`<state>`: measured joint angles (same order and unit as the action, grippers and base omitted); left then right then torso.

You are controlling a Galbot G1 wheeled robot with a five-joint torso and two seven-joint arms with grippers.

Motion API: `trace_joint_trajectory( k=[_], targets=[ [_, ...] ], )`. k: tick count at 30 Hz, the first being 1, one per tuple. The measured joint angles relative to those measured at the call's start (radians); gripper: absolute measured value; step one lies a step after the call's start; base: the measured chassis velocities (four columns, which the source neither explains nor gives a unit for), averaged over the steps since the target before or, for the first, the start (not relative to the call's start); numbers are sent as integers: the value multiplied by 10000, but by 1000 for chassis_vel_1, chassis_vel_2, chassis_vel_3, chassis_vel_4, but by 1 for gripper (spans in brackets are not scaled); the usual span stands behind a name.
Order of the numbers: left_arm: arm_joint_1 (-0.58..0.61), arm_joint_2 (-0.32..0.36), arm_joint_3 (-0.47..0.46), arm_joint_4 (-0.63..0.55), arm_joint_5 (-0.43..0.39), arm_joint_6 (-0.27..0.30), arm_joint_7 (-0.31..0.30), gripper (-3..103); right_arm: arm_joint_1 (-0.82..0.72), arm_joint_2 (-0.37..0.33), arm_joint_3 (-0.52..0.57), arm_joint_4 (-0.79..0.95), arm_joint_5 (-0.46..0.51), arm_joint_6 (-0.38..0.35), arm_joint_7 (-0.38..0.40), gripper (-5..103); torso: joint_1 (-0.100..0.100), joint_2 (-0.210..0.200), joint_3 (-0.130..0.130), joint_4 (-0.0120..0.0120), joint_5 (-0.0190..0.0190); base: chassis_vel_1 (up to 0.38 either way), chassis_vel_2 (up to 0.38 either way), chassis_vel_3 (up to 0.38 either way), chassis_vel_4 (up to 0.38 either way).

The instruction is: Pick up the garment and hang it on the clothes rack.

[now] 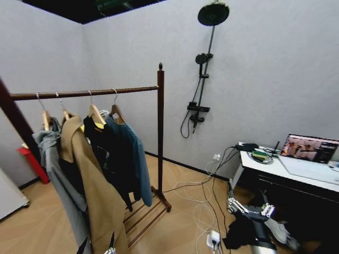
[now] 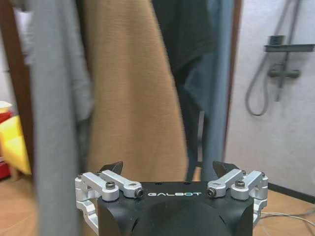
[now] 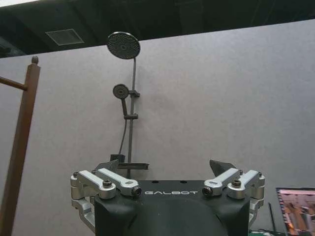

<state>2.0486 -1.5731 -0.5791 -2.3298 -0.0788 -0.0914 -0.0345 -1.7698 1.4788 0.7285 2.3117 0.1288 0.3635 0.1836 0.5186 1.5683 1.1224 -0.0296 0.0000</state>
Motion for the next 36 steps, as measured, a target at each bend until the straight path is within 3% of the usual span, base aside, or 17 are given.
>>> trace_joint_trajectory(
  k=[21,36],
  targets=[
    [-1,1,1,0,0,-1,1,100,40,47,-34,-52,-98,186,40,100,2,-1,1,-3,1,-117,-124,-121,-122],
    [0,0,-2,0,0,0,1,100,168,20,-23,-138,-65,336,67,100,0,-1,0,1,1,178,-61,-195,45]
  ],
)
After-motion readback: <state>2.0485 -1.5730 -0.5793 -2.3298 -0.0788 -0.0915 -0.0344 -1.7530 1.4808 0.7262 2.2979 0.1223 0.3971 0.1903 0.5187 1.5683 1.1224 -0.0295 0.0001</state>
